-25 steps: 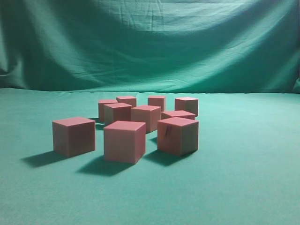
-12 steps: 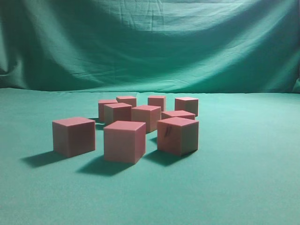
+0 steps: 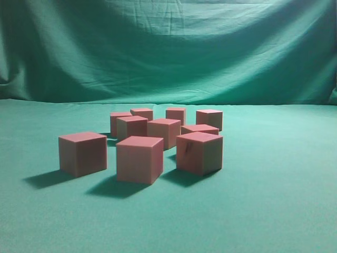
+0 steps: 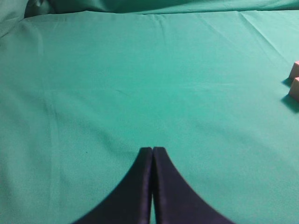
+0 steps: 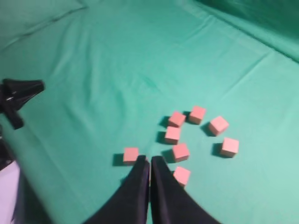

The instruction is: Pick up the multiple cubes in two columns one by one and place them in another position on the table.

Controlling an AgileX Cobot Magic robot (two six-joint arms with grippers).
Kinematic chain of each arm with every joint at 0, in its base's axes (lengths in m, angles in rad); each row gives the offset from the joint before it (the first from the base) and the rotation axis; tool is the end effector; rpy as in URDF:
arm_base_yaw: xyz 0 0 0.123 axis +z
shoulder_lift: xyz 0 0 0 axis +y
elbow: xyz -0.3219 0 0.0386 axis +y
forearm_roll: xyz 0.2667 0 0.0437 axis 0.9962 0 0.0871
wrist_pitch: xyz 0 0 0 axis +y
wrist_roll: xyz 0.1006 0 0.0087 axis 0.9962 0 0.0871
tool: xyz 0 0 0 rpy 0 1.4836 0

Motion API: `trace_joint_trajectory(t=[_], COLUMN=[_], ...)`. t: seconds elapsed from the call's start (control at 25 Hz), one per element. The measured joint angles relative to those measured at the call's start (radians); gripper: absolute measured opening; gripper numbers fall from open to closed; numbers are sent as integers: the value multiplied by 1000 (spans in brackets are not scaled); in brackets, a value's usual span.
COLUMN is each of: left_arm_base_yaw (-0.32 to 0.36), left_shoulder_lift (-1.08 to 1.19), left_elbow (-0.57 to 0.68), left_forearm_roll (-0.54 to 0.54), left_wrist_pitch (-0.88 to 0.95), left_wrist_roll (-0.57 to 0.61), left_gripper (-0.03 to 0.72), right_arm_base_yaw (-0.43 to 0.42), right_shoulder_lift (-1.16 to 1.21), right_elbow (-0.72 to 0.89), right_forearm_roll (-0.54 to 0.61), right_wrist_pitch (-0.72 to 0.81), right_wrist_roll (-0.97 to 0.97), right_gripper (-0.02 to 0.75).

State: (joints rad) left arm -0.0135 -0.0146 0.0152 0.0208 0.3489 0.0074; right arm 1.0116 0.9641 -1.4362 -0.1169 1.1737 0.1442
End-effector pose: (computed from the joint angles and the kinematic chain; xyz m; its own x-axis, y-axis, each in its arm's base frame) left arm 0.0418 0.0002 0.1742 -0.2589 0.0304 -0.9654 0.0136 0.9995 0.0279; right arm 0.0877 0.1197 0.5119 -0.3818 -0.4252 -0.8206 -0.7621 0.6472 0.0193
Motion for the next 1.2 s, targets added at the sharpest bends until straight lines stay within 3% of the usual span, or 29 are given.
trace_joint_trajectory(t=[0.2, 0.24, 0.72, 0.92, 1.2], left_arm_base_yaw=[0, 0, 0, 0, 0], left_shoulder_lift=[0, 0, 0, 0, 0], left_elbow=[0, 0, 0, 0, 0], left_forearm_roll=[0, 0, 0, 0, 0], left_wrist_pitch=[0, 0, 0, 0, 0], left_wrist_roll=[0, 0, 0, 0, 0], left_gripper=[0, 0, 0, 0, 0], right_arm_base_yaw=[-182, -182, -671, -787, -875], right_shoulder_lift=[-165, -165, -580, -724, -874], right_elbow=[228, 228, 937, 1168, 1327], right_forearm_roll=[-8, -8, -10, -11, -1], right_wrist_pitch=[-174, -174, -724, -928, -971], right_wrist_roll=[0, 0, -26, -28, -28], right_gripper=[0, 0, 0, 0, 0])
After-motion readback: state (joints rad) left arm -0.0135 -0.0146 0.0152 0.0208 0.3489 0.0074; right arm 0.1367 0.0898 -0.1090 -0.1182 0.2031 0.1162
